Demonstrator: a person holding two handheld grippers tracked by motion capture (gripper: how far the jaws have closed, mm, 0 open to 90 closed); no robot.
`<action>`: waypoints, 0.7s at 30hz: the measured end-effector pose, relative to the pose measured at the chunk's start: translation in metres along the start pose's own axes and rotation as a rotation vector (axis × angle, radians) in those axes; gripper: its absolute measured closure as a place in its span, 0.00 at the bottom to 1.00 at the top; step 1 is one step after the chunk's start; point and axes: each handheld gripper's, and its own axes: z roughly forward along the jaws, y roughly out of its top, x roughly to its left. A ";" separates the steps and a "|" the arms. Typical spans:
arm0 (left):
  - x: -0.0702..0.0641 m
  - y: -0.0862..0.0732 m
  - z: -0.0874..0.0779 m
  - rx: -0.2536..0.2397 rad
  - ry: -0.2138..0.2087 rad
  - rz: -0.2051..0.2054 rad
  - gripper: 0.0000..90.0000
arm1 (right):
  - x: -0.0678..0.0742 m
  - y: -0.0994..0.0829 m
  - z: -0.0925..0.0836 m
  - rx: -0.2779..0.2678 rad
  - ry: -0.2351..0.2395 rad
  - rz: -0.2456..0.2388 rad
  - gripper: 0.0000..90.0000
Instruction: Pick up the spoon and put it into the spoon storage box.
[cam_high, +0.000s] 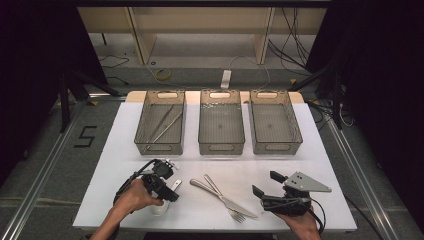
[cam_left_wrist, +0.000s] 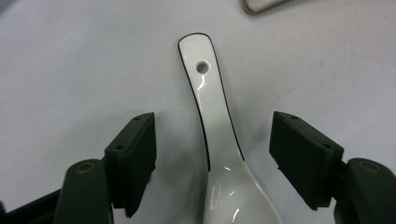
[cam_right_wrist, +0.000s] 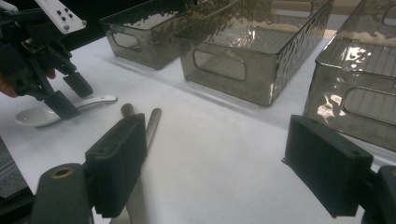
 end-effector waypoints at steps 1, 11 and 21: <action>0.000 0.000 0.001 -0.003 -0.002 -0.004 0.36 | 0.000 0.000 0.000 0.002 0.001 -0.001 0.24; 0.000 0.001 0.001 -0.001 0.026 0.014 0.47 | 0.000 0.000 0.000 0.001 0.006 -0.005 0.24; -0.003 0.000 0.001 -0.003 0.077 0.048 0.59 | 0.001 0.000 0.002 0.005 0.003 -0.009 0.24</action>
